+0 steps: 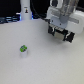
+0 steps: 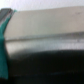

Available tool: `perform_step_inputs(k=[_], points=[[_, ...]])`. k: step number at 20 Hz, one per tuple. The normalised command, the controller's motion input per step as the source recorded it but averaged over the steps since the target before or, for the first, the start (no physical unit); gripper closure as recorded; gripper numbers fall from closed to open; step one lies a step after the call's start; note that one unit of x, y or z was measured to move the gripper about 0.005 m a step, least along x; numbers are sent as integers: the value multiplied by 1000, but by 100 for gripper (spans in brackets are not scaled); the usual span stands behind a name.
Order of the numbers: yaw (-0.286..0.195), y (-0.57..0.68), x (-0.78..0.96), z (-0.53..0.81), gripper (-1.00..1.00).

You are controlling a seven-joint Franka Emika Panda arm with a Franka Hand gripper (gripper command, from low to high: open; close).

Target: Open the kcup holder, insert the kcup into the holder, and close the kcup holder

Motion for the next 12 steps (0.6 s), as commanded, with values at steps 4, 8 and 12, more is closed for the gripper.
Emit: perform_step_inputs(k=[4, 8, 12], points=[[-86, -406, 908, 90, 100], [-87, -414, 883, 73, 100], [-101, -324, 651, 175, -100]])
